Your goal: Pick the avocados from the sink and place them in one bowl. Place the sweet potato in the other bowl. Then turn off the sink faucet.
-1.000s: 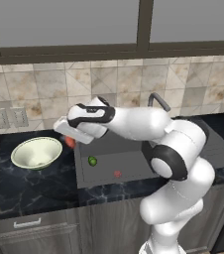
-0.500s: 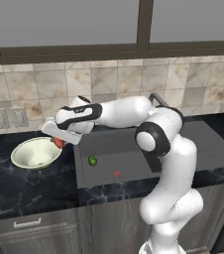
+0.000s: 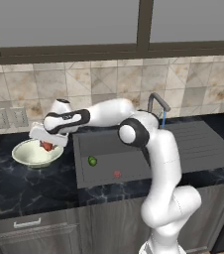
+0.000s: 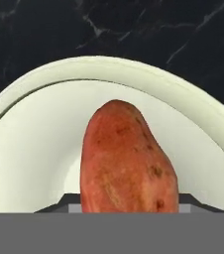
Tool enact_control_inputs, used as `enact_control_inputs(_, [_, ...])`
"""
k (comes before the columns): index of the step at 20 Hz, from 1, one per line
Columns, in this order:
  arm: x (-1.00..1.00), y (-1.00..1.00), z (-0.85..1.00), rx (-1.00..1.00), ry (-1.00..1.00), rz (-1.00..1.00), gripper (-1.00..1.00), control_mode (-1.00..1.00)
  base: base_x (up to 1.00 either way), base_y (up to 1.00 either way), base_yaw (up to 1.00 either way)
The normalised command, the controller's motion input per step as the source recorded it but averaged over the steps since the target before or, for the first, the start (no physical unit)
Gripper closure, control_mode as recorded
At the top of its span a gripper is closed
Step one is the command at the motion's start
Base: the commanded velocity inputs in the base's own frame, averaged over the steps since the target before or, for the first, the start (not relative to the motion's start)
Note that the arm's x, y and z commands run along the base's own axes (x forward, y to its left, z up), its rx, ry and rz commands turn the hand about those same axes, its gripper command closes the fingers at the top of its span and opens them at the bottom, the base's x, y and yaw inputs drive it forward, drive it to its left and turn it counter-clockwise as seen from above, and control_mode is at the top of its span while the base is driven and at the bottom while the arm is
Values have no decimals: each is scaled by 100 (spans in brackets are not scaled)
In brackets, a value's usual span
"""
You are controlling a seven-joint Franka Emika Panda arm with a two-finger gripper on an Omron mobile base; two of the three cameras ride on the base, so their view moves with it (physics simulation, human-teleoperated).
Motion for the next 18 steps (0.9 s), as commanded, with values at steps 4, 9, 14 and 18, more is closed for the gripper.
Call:
enact_control_inputs(4, [21, 54, -17, -11, 6, 0, 100, -100, 0, 0, 0])
enact_control_inputs(9, [3, 49, 11, -7, 1, 0, -100, -100, 0, 0, 0])
enact_control_inputs(14, [-60, -31, 25, 0, -19, 0, -100, -100, 0, 0, 0])
enact_control_inputs(18, [-77, -89, 2, 0, -25, -3, -100, -100, 0, 0, 0])
